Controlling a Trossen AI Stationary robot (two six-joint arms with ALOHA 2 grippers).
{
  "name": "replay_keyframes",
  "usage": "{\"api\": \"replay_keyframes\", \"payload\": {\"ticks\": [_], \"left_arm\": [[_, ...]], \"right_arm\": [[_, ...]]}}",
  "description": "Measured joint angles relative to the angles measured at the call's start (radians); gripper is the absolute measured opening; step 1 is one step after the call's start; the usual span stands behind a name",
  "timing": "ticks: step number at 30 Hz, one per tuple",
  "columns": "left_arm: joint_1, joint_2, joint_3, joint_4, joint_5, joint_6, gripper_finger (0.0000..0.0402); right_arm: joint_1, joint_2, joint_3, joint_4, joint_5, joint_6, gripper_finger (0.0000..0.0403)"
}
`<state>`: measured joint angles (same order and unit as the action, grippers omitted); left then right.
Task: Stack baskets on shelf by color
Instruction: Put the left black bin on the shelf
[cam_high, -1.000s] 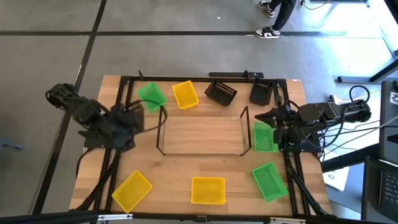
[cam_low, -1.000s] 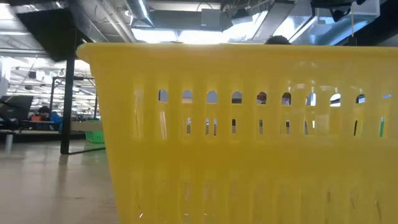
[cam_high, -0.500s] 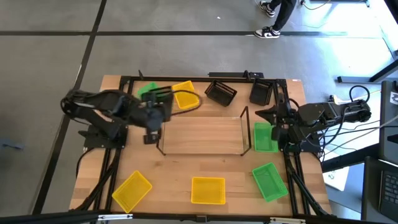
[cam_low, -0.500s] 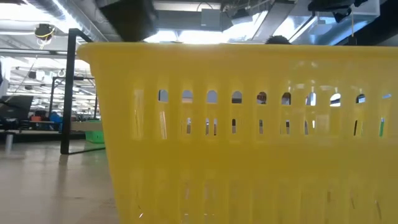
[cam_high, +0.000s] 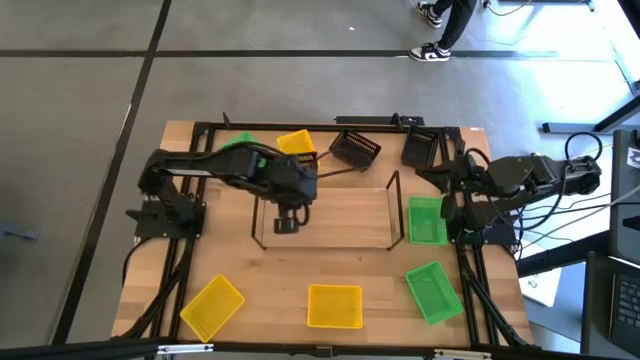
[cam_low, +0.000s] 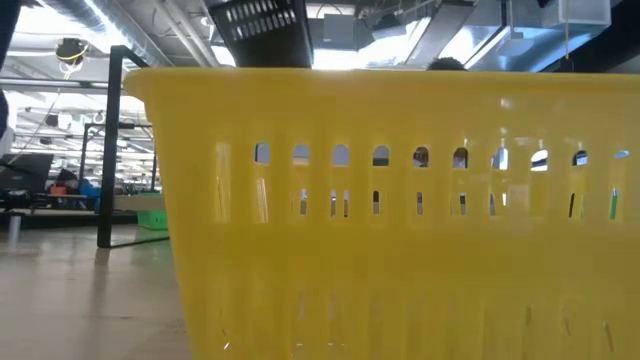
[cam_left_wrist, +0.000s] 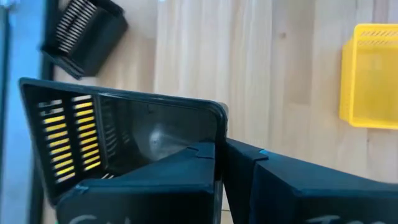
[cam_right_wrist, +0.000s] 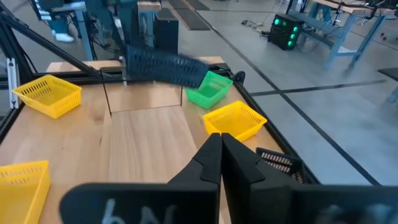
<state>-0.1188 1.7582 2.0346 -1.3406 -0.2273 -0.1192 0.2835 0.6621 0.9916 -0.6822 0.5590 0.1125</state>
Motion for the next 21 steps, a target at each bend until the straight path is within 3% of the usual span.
{"api": "replay_keyframes", "payload": {"ticks": [7,12,21], "left_arm": [[0.024,0.057,0.000,0.006,0.089,-0.010,0.0000],[0.025,0.070,-0.007,-0.021,0.092,-0.040,0.0000],[-0.027,0.072,-0.177,0.028,0.092,-0.113,0.0000]], "right_arm": [[-0.013,0.070,0.134,-0.119,-0.003,0.009,0.0006],[-0.015,0.115,0.193,-0.155,-0.041,0.012,0.0006],[-0.015,0.151,0.228,-0.161,-0.119,-0.019,0.0006]]}}
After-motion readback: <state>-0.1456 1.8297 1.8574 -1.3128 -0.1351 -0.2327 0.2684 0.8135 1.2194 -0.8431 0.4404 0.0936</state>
